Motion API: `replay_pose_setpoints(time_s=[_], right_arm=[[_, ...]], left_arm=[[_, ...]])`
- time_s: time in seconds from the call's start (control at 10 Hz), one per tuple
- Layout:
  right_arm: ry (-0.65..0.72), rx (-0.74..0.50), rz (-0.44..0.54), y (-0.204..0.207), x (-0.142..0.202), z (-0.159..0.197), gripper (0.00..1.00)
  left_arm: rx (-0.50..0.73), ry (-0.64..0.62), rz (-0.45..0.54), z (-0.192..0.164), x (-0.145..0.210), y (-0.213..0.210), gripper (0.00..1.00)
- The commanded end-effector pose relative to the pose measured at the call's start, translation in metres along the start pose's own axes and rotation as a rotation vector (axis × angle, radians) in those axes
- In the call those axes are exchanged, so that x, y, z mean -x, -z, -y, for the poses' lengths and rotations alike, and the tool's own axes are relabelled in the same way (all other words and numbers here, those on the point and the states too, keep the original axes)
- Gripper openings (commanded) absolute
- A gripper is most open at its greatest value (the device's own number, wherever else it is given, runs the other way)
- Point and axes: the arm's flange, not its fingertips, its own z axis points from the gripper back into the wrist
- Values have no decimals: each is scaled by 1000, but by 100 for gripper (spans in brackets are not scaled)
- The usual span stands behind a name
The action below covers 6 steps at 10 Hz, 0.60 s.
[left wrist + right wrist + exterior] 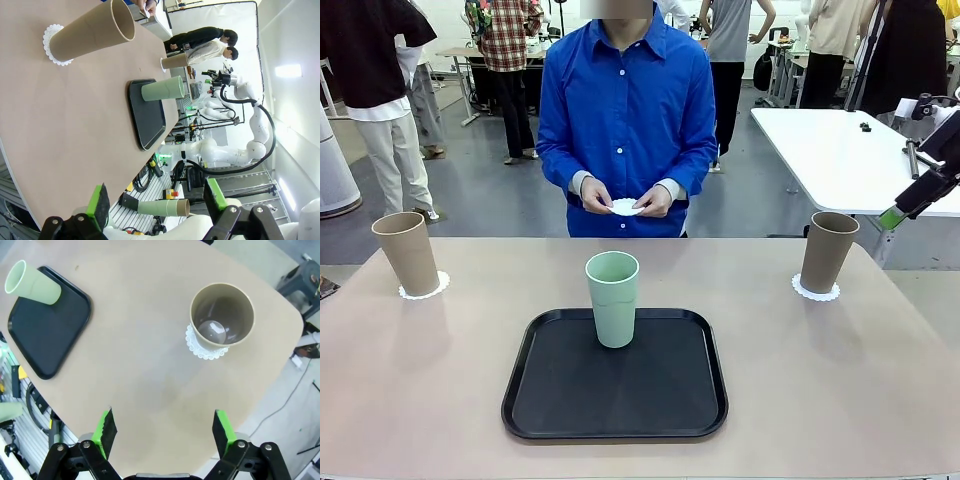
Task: Place coasters on the table and set cups on them.
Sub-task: Take one Reusable plastic cup from the Flat Tray and place it on a coaster set by the human.
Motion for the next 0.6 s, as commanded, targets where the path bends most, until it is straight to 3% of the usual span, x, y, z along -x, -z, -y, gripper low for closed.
replay_pose_setpoints(time_s=[0.0, 0.5], right_arm=[[-10, -8, 1, 1, 1, 1, 100], [-10, -8, 1, 1, 1, 1, 100]], left_arm=[[-6, 0, 4, 2, 1, -1, 100], [-6, 0, 4, 2, 1, -1, 100]])
